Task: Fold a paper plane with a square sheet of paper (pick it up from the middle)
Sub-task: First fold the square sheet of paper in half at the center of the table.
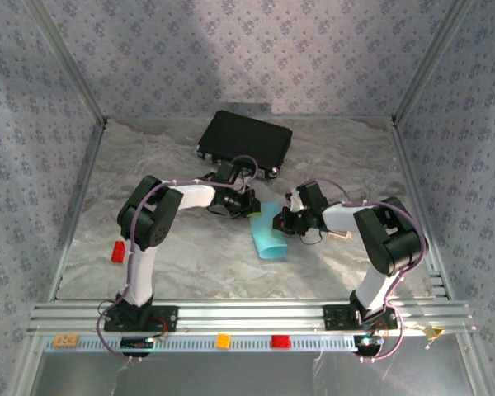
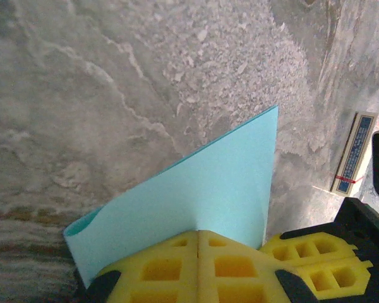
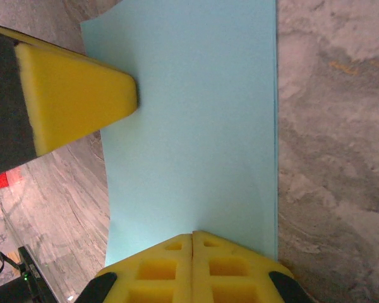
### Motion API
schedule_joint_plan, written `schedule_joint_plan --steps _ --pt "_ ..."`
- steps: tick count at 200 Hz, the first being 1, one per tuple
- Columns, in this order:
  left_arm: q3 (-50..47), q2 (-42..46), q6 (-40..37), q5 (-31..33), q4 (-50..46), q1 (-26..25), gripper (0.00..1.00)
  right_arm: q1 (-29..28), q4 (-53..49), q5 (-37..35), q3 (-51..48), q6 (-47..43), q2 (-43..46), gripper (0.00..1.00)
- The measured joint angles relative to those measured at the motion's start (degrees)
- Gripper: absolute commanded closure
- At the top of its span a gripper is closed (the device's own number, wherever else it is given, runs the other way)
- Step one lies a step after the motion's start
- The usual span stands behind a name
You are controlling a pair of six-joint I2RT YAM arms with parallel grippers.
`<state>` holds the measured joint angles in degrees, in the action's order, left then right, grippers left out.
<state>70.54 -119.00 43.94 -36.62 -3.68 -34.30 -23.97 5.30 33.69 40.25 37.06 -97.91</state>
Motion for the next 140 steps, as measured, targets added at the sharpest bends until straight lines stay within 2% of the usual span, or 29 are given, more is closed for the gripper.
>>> schedule_joint_plan --steps 140 --pt "0.04 -0.07 -0.79 1.22 0.44 3.23 1.00 -0.02 1.49 0.00 -0.74 0.87 0.11 1.00"
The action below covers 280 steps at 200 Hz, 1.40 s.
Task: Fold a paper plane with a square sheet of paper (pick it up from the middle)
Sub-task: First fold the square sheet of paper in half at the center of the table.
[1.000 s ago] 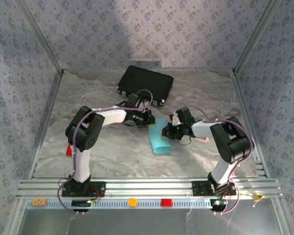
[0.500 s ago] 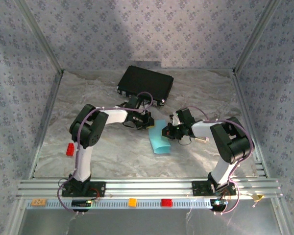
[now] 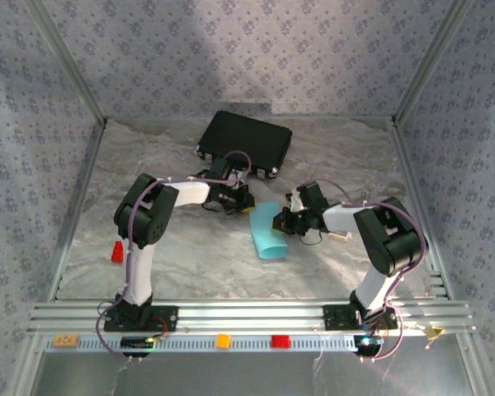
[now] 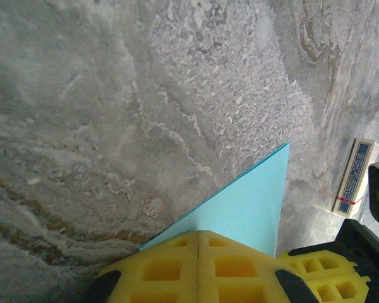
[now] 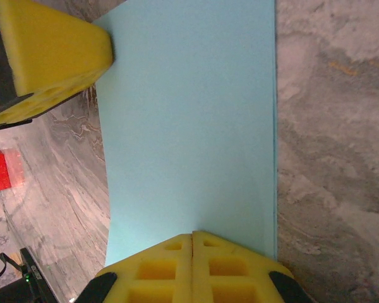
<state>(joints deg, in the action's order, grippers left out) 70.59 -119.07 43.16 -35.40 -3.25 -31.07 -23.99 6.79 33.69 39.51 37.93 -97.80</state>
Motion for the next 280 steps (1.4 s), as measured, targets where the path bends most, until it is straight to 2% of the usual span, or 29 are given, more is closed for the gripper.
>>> schedule_joint_plan --steps 28,67,115,156,202,245,280 --pt "0.31 0.26 0.39 1.42 -0.70 0.00 1.00 -0.15 0.81 -0.04 -0.26 0.61 0.00 1.00" --pt "0.42 1.90 0.37 6.91 -2.84 1.40 1.00 -0.31 0.96 -0.22 -0.26 1.14 0.00 1.00" --pt "0.00 4.20 0.37 8.70 -4.37 2.12 1.00 -0.37 1.09 -0.28 -0.35 1.36 0.04 1.00" --pt "-0.61 8.07 0.37 4.90 -3.04 1.22 1.00 -0.37 1.14 -0.31 -0.37 1.53 0.04 1.00" --pt "-0.52 5.29 0.44 -1.07 -0.85 -0.61 1.00 -0.37 1.14 -0.31 -0.37 1.53 0.04 1.00" --pt "-0.11 0.17 1.05 -0.87 -0.35 -0.37 1.00 -0.37 1.14 -0.35 -0.37 1.53 0.04 1.00" --pt "0.04 0.00 2.21 -0.11 0.26 0.59 1.00 -0.42 1.46 -0.46 -0.66 1.70 0.15 1.00"
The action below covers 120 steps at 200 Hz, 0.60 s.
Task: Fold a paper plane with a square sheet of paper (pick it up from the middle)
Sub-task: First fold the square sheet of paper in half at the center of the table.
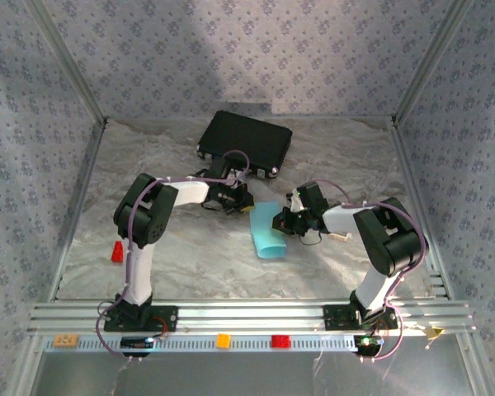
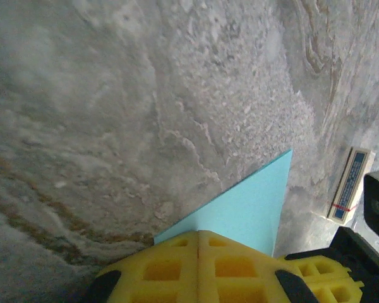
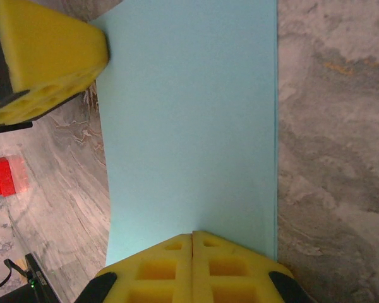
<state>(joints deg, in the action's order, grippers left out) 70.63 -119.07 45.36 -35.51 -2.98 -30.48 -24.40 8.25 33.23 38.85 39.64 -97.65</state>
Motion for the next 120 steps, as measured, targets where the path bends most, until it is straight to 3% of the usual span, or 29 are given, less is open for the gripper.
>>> schedule_joint_plan --steps 73,120 --pt "-0.98 5.31 1.42 4.26 -0.48 1.14 1.00 -0.02 0.83 -0.22 -0.46 0.31 0.17 1.00" --pt "-3.63 10.56 1.88 1.44 -0.42 -3.82 1.00 -0.24 0.76 -0.90 -0.46 0.46 0.48 1.00"
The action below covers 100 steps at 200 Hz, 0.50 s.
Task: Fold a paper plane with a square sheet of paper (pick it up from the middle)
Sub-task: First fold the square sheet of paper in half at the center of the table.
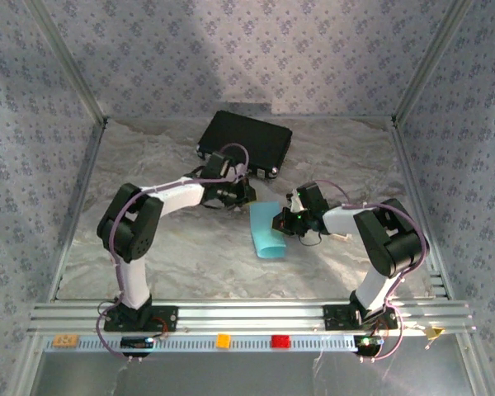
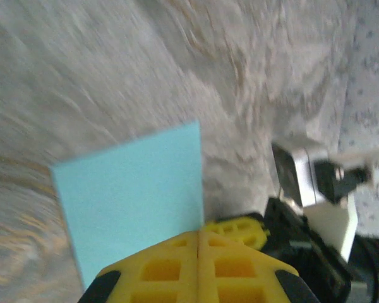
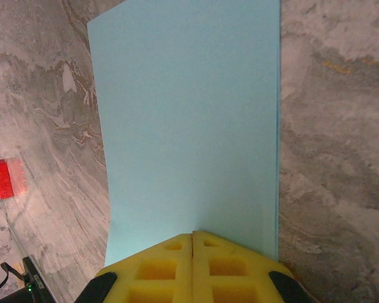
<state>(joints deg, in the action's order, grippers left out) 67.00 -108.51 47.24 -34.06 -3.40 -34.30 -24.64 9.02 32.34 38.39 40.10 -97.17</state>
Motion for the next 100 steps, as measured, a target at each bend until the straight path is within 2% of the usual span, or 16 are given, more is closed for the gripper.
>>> schedule_joint_plan --steps 46,100 --pt "-6.69 0.07 1.73 -4.11 0.39 -5.05 1.00 0.02 0.02 -0.22 -0.33 0.00 0.24 1.00" --pt "-12.13 0.07 3.39 -4.70 2.89 -5.35 1.00 0.02 0.02 -0.35 -0.39 -0.02 0.35 1.00"
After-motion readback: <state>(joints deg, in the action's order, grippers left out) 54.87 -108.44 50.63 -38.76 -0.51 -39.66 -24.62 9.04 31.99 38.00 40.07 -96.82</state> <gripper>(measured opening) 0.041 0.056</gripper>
